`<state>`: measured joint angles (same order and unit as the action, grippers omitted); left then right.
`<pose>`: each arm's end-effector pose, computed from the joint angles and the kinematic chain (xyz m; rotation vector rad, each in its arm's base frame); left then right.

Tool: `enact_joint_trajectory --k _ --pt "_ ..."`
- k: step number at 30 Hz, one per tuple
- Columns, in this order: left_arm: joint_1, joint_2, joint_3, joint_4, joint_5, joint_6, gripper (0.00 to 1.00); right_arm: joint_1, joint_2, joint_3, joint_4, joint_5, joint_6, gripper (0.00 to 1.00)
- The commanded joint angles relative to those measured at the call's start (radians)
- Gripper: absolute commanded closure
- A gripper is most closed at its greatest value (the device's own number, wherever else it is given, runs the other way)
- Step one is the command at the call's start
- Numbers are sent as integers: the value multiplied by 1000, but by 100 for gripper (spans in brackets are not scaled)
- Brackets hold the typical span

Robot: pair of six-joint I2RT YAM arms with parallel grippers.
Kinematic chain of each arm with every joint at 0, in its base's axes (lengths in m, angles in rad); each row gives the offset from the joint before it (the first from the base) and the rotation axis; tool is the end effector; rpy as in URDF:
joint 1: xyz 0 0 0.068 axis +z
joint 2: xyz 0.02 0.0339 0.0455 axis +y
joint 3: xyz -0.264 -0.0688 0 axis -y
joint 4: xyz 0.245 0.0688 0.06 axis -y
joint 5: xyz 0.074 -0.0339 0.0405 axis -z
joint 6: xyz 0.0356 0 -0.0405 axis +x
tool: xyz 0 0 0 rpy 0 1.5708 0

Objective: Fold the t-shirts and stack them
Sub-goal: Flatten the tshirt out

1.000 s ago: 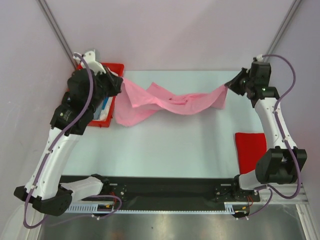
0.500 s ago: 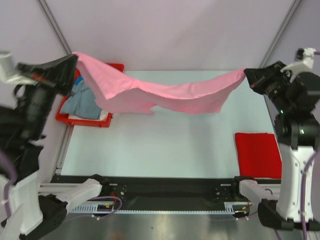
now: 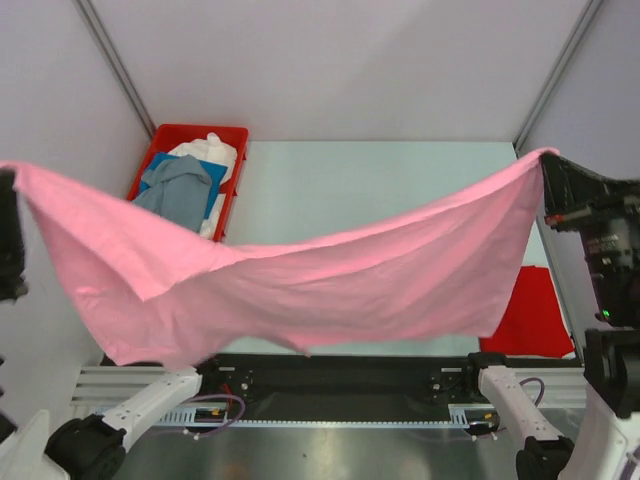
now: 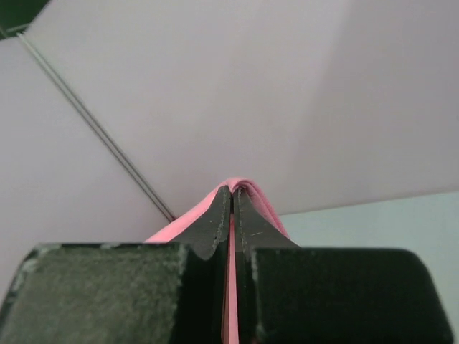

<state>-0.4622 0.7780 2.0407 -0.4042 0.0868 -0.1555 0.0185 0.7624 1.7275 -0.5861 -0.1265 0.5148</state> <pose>-0.0724 0.0326 0.6333 0.1941 0.7026 -0.6216 0.0207 0.0049 0.5719 0.1872 1.1978 0.5428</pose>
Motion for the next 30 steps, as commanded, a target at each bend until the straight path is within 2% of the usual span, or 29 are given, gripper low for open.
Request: enact_joint_trajectory --k 1,6,10,15,17,18,25,30 --pt "-7 237 -84 82 -4 53 100 4 167 -84 93 56 -28 100" --pt "2 391 -295 249 -84 96 100 0 368 -212 244 42 -45 100" --pt "86 582 -419 347 -68 93 100 -37 576 -276 391 19 -50 100" --pt "163 912 -427 401 -47 102 100 -64 898 -283 569 -30 -47 100" --pt "197 1009 -409 455 -56 99 100 -72 1001 -232 591 -41 -38 100" --pt "207 1103 -396 462 -56 97 100 -72 1105 -205 632 -38 -33 100" --pt "261 1374 -176 421 -25 31 100 -78 1481 145 591 -73 -38 100" --pt "277 1414 -102 377 -24 -1 99 -80 1545 320 455 -76 -36 100"
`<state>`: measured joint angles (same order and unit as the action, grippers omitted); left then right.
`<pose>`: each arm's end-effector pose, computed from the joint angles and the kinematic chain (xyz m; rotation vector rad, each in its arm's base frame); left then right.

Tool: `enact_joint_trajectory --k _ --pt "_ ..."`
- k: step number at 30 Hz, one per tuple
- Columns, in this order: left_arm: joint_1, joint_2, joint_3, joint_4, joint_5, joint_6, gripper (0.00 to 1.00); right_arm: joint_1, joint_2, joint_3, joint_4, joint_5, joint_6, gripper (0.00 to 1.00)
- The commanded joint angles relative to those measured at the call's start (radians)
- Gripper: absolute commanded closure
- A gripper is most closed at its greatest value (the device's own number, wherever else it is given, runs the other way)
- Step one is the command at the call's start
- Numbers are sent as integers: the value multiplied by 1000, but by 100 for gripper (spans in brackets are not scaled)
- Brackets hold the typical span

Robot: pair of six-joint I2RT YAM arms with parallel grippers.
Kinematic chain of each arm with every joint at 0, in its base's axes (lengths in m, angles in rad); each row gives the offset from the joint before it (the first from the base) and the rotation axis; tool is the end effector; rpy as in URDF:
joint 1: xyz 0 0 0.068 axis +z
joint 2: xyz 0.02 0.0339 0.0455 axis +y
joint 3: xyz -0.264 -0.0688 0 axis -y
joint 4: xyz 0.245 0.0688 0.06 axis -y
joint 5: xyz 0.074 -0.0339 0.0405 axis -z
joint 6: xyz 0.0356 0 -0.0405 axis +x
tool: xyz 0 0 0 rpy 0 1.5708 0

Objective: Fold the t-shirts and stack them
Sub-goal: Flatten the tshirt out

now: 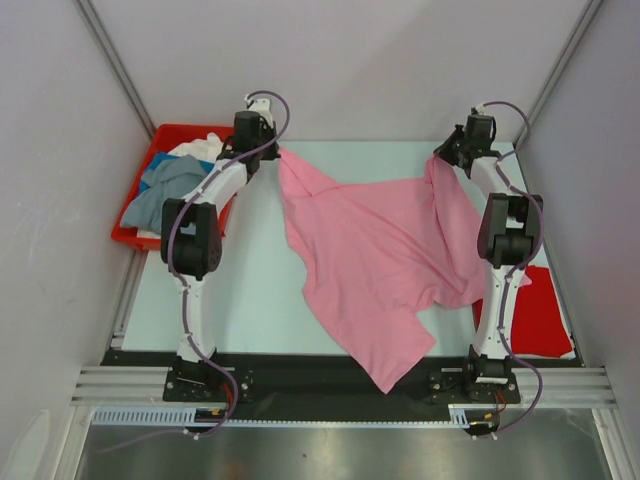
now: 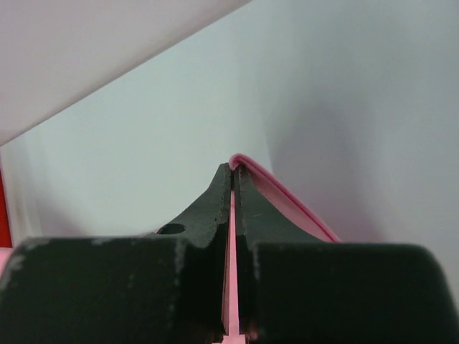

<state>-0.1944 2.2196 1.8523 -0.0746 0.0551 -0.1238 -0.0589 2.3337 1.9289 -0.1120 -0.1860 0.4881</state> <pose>0.5184 -0.1041 0.2450 0.1066 2.0186 -0.2577 0.5455 -0.0256 0.2091 0.4590 2.0594 0.4531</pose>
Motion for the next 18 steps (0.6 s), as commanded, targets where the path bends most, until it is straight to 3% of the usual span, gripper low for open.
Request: enact_joint_trajectory --k 1,8,18 --pt "15 -34 94 42 9 -52 100 -1 -34 146 -41 -13 -9 100" --pt "27 -254 96 -17 64 -80 100 8 -284 101 -199 31 -3 100" --pt "27 -872 -83 -149 81 -31 100 56 -853 -123 -452 96 -8 100"
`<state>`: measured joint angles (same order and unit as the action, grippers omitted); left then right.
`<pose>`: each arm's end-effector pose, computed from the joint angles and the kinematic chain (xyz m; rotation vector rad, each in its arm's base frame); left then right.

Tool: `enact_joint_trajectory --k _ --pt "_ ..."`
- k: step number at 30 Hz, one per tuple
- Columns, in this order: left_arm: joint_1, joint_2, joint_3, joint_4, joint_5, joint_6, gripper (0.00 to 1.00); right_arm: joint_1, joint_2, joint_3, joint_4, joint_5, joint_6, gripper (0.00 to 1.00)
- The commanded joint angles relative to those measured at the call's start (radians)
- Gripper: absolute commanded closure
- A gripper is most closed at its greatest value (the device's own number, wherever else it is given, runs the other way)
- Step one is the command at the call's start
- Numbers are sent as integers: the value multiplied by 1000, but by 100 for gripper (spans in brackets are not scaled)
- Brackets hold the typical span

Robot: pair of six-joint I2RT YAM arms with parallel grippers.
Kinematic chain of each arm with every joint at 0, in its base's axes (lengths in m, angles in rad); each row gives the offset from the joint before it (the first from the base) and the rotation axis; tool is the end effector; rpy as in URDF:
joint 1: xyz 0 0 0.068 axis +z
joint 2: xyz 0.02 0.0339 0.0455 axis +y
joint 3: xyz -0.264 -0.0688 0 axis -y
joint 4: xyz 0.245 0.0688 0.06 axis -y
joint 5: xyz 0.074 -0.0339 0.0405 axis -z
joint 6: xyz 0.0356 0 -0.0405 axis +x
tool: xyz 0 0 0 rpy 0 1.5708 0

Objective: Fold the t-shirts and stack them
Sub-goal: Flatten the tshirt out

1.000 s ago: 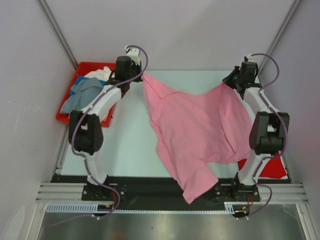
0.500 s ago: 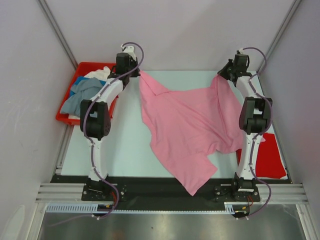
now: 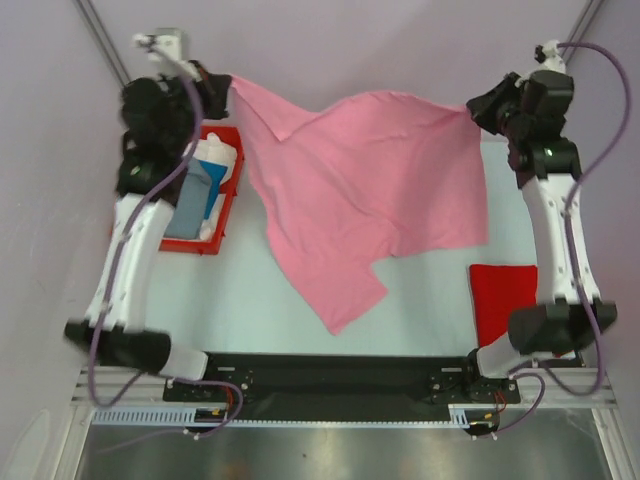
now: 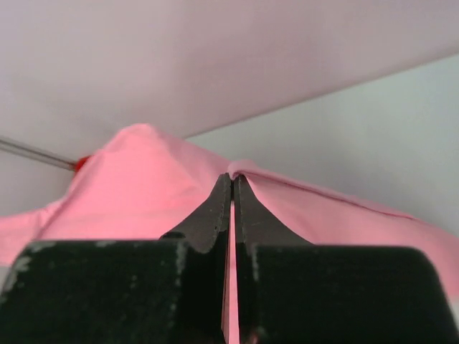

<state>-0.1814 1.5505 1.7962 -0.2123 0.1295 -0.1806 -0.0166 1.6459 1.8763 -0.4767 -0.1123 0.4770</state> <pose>0.3404 -0.0671 0.4989 0.1043 1.5468 -0.3866 0.3707 -0.0022 0.4645 0.3702 1.7987 0.4268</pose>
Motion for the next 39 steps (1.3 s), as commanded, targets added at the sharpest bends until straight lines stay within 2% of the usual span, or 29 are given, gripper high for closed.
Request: enact_joint_trajectory --k 1,8,11,17,24,28,31,35,39 --pt "13 -301 -44 -27 -2 39 100 14 -263 -87 -98 16 3 100" --pt "-3 -636 -26 -162 -88 124 100 55 -623 -151 -264 -20 -41 100" --pt "-42 -716 2 -185 -126 156 100 53 -749 -144 -298 -30 -54 100" --pt "-95 -790 42 -177 -162 178 100 53 -787 -101 -303 -58 -18 100" --pt "-99 -629 -13 -129 -153 176 100 53 -655 -193 -232 -52 25 100" --pt "-96 -485 -87 -39 -165 203 100 47 -470 -288 -139 -35 17 100" --pt "-75 -272 -116 28 -147 202 100 24 -347 -341 2 -56 17 100" --pt "-34 -97 -59 67 -140 149 100 -22 -181 -280 62 -53 8 100" --pt "-21 -24 15 108 -103 112 100 -22 -86 -169 52 -55 -14 100"
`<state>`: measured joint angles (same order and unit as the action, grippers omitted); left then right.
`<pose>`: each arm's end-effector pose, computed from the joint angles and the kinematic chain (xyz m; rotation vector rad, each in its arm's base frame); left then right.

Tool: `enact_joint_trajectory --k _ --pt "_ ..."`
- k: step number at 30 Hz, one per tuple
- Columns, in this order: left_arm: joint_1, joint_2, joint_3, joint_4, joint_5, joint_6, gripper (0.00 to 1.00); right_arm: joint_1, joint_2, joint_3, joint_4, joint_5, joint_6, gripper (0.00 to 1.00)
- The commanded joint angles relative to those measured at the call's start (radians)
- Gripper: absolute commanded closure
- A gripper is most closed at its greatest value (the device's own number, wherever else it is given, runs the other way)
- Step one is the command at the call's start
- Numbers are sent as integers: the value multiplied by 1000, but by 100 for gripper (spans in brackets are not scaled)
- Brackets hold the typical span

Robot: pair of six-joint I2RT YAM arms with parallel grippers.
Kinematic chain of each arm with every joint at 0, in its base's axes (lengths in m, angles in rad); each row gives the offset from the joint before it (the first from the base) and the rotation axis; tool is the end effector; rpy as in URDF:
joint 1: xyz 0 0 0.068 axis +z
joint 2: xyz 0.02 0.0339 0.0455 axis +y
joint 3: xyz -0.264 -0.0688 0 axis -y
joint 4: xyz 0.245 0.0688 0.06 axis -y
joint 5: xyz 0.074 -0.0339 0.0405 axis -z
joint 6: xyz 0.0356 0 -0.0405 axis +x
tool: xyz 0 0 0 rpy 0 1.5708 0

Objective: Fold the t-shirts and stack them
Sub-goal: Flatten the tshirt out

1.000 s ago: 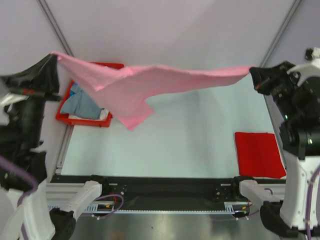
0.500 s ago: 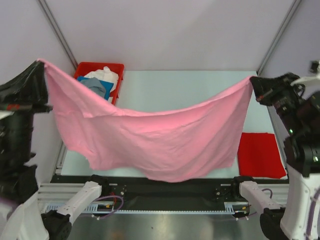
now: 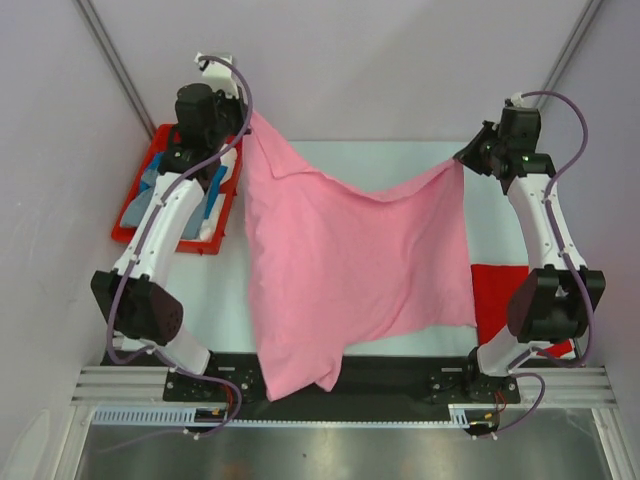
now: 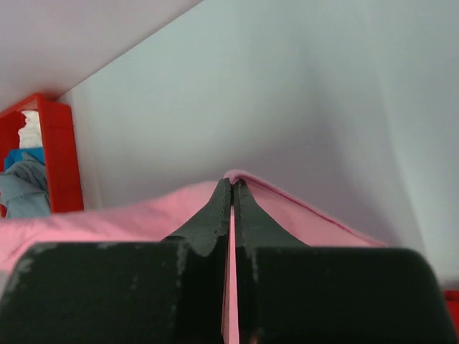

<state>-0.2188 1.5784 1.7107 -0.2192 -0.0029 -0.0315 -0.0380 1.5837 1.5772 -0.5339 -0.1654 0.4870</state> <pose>0.3574 -0.0794 0.4598 0.1531 1.6540 -0.1877 0.3623 -0.0079 0.3797 0.4566 2.0850 0.4410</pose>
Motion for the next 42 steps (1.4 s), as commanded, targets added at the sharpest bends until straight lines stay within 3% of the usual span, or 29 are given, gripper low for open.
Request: enact_joint_trajectory --k 1,4,9,19,23,26,30,34,37,42 --pt "16 -35 133 81 30 -38 100 0 -16 160 100 -2 -24 100" --pt "16 -20 217 47 31 -28 100 1 -25 187 69 -2 -30 100" --pt "18 -121 199 41 21 -33 100 0 -157 187 14 12 -36 100" --pt "16 -570 64 -38 40 -35 100 65 -587 90 -144 84 -47 100" --pt "-53 -783 10 -68 4 5 100 72 -747 64 -184 125 -39 100" --pt "-88 -842 35 -85 -37 15 100 70 -815 110 -210 130 -36 100" --pt "-108 -839 90 -86 -46 19 100 70 -809 193 -236 141 -36 100" --pt "-108 -758 107 -68 -26 21 100 70 -751 173 -199 129 -11 100" --pt "-108 -681 69 -48 -20 30 100 72 -700 66 -117 112 15 100" --pt "-108 -574 -135 36 -23 53 100 70 -591 -150 55 90 30 100"
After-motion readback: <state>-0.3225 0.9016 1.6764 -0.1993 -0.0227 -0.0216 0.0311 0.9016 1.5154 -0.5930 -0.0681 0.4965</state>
